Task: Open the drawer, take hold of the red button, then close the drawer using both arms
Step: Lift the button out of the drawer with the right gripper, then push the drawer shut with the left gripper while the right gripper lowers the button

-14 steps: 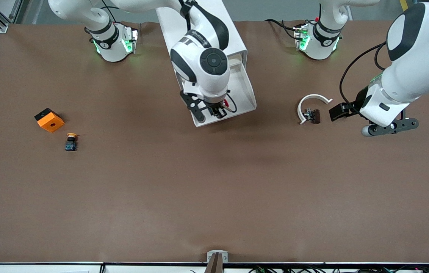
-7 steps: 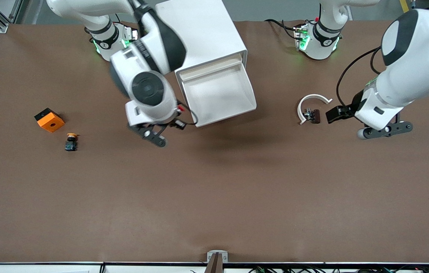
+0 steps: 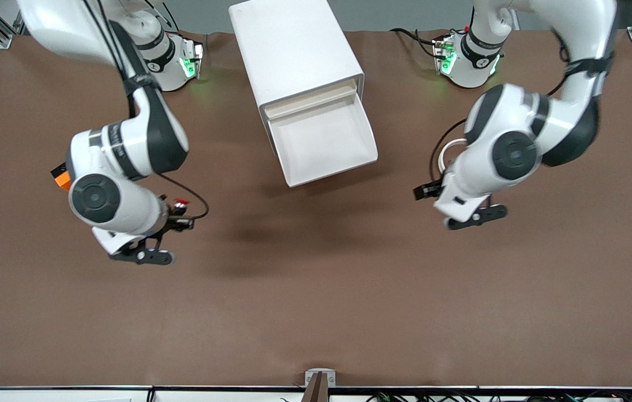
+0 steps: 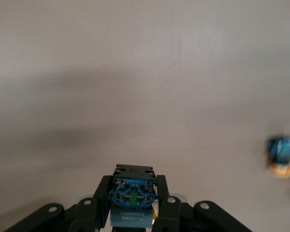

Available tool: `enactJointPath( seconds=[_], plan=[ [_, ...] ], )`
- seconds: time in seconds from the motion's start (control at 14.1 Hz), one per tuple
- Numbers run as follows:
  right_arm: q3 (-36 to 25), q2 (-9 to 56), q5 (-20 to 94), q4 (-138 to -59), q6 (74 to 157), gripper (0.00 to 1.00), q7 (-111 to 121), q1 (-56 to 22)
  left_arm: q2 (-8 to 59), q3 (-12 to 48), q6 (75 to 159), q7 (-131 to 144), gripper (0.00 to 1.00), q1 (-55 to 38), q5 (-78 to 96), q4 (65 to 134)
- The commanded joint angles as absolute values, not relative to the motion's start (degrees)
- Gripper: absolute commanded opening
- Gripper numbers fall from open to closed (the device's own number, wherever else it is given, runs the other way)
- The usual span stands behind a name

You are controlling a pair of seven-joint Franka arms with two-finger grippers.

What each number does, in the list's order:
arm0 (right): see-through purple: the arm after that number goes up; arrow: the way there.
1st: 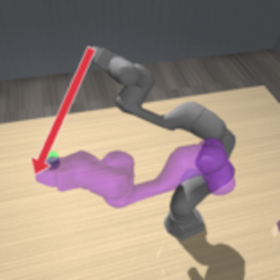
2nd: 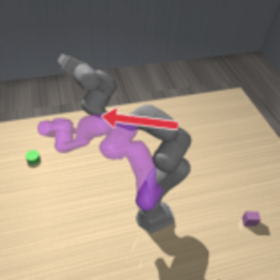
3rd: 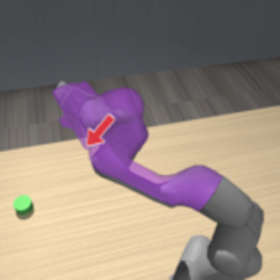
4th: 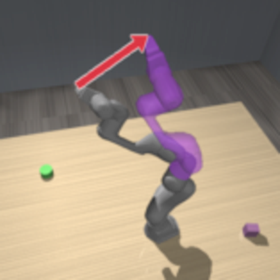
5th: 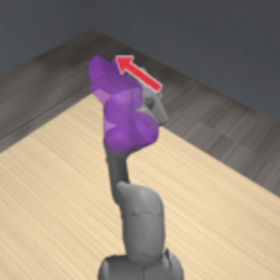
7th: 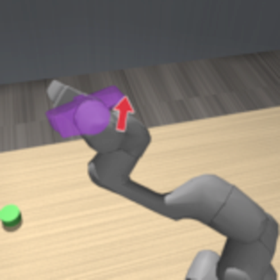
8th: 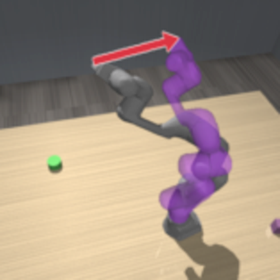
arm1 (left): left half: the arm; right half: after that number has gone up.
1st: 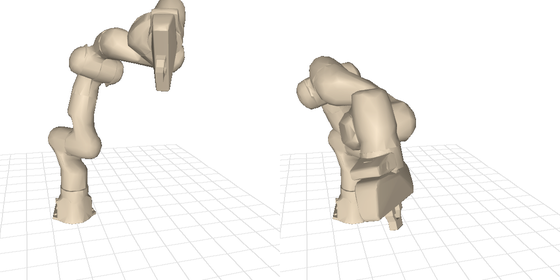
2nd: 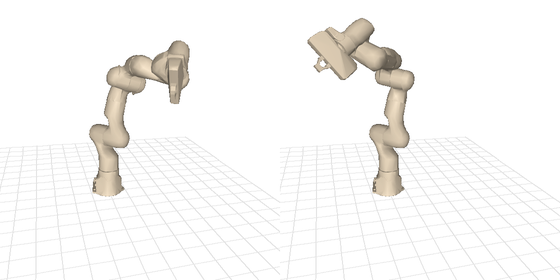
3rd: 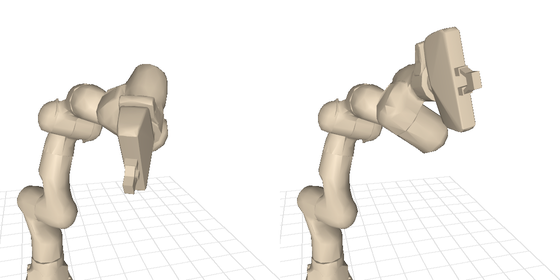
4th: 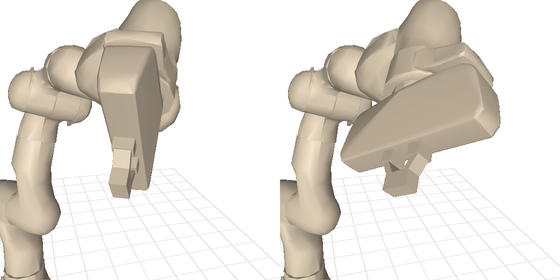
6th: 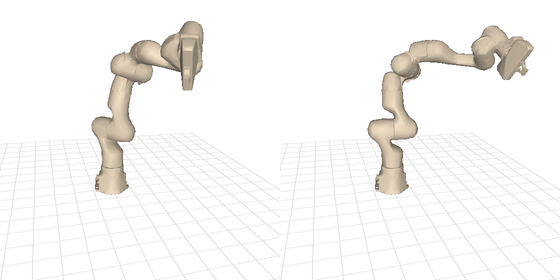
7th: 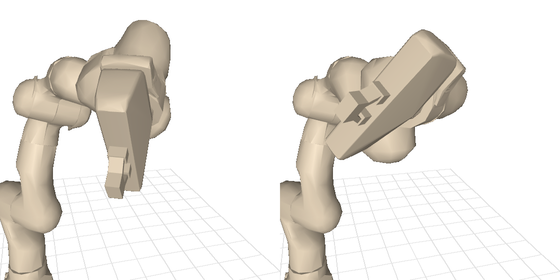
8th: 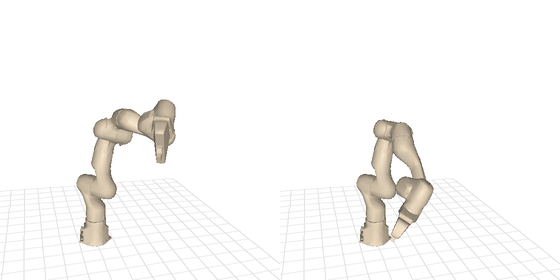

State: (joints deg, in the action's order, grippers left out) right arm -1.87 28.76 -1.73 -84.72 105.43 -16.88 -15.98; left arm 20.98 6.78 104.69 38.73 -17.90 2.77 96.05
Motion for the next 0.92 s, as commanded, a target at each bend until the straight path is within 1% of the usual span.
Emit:
enactJointPath(
  seconds=[0.0,0.07,0.14,0.28,0.43,0.5,0.57,0.71,0.85],
  plan=[
    [-0.7,26.28,-2.99,-93.32,115.71,0.19,-5.93,-9.87,26.53,6.94,108.52,45.85,1.0,-21.95,2.2,93.34],
    [-0.79,26.45,-3.51,-95.17,119.06,0.19,-2.76,-8.36,27.85,6.94,110.2,48.4,1.0,-23.71,2.28,93.17],
    [-0.79,26.46,-4.47,-96.66,120.74,0.19,-1.59,-6.87,28.73,7.03,111.52,50.17,1.0,-25.3,2.29,93.16],
    [-0.79,26.54,-5.62,-97.12,121.11,0.19,-1.06,-4.84,30.14,6.94,113.29,51.94,1.0,-28.46,4.38,93.16],
    [-0.79,26.81,-8.16,-97.38,120.94,0.2,-0.62,-2.21,30.85,7.12,113.38,52.12,1.0,-29.44,5.01,93.25],
    [-0.79,26.63,-8.96,-98.86,120.76,0.2,0.08,-1.85,31.37,7.12,113.38,52.03,1.0,-31.18,5.18,93.25],
    [-0.79,26.37,-8.96,-100.09,121.02,0.22,0.17,-1.5,31.9,7.12,113.47,52.12,1.0,-32.68,5.19,93.25],
    [-0.79,26.28,-9.05,-102.56,121.29,0.22,0.26,-0.62,31.99,7.64,113.55,52.12,1.0,-33.66,6.06,93.43],
    [-0.7,26.11,-9.05,-105.36,123.73,0.22,0.35,0.09,31.99,8.87,113.55,52.12,1.0,-34.27,7.64,93.87]
  ],
)
